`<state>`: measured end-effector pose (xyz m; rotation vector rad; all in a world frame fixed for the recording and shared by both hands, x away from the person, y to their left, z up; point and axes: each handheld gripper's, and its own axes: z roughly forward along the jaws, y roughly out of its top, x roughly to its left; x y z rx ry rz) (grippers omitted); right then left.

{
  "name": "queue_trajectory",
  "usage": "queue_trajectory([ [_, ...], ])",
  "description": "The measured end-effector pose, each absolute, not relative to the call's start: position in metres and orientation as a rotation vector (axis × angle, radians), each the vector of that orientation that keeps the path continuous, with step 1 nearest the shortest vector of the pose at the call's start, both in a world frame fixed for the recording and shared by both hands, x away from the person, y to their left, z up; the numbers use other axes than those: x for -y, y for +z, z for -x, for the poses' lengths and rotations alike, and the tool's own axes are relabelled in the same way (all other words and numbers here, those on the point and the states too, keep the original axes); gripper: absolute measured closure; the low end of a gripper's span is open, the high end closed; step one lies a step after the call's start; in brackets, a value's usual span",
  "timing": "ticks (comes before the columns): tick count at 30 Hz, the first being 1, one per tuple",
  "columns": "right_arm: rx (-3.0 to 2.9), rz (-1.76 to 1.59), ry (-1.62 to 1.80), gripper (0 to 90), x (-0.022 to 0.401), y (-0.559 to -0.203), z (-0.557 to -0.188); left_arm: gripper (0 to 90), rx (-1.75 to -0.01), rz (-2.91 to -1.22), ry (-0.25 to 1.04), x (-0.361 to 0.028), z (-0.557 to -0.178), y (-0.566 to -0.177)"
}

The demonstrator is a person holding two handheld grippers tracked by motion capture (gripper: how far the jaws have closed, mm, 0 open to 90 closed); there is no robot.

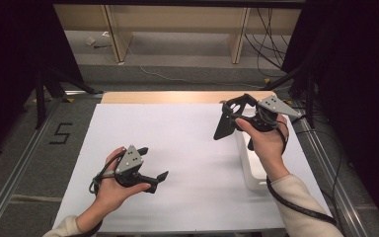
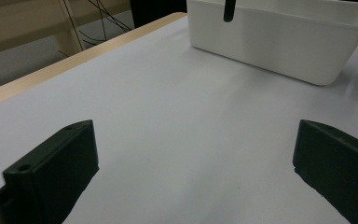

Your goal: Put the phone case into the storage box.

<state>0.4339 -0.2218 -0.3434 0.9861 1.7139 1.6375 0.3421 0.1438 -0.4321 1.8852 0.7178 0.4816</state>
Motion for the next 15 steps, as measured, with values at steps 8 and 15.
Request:
queue_trajectory([
  [8,-1.695,-0.994,1.635,15.1,0.2266,-0.3416,-0.435,0.0,-0.718,-1.884,0.484,-0.1439,-0.3422,-0.432],
  [15,-1.677,-0.997,1.63,15.1,0.2315,-0.3398,-0.4359,0.0,-0.72,-1.883,0.487,-0.1439,-0.3423,-0.4321],
])
